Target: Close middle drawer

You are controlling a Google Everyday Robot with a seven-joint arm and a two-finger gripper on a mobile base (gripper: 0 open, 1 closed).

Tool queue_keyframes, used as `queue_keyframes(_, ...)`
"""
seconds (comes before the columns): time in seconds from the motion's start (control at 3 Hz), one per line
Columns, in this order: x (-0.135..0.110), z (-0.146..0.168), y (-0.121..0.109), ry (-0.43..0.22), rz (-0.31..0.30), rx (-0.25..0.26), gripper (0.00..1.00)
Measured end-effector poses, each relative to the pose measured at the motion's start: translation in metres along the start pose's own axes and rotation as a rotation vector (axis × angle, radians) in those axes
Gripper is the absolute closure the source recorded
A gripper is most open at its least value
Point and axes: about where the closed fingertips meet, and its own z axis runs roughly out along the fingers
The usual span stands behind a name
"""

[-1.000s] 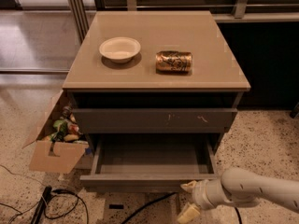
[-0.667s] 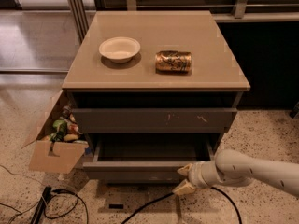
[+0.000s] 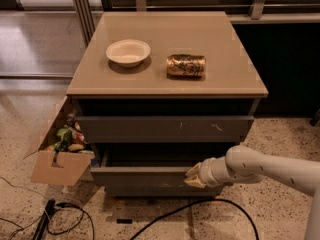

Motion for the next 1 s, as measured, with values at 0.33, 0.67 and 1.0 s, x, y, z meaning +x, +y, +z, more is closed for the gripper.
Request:
queue_keyframes(0.33,0.0,0.0001,0.0,0.0,0.0,0.0,0.34)
queue_keyframes(0.67,0.0,0.0001,0.0001,0.0,0.0,0.0,0.0)
queue_keyframes(1.0,0.0,0.0001,0.0001,0.0,0.0,0.0,0.0)
